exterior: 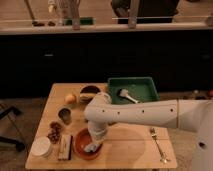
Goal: Wipe red bowl with towel
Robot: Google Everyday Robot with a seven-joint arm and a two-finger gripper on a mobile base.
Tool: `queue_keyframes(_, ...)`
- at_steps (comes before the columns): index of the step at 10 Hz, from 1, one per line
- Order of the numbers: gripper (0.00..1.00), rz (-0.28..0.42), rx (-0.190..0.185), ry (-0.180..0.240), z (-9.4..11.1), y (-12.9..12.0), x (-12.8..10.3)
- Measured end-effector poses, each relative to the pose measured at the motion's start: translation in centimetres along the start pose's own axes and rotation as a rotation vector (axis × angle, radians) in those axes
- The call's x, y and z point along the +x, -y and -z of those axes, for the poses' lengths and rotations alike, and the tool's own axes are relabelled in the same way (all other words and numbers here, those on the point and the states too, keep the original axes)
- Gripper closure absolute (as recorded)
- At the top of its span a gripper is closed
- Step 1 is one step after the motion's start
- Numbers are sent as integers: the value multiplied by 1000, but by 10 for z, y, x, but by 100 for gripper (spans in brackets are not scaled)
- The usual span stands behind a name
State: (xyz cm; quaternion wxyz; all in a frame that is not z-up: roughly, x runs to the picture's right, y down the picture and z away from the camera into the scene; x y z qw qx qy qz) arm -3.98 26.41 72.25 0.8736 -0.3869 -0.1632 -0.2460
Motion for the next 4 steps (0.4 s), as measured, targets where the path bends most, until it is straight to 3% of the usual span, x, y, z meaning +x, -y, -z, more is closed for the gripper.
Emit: queue_keyframes(4,96,-31,27,2,-2,16,10)
